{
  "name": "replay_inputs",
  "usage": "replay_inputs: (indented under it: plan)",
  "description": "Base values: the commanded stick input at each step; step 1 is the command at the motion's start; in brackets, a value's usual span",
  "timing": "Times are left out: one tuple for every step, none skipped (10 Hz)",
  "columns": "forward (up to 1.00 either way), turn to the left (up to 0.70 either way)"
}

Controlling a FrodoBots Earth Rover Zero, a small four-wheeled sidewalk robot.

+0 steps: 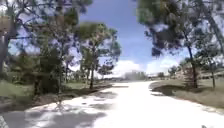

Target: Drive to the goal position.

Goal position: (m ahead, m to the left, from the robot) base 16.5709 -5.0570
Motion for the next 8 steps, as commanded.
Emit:
replay_inputs:
  plan:
    - [0.85,-0.11]
    - [0.85,-0.3]
    - [0.85,-0.13]
    - [0.85,0.04]
    - [0.85,0.04]
    - [0.85,0.04]
    - [0.85,0.04]
    - [0.85,0.04]
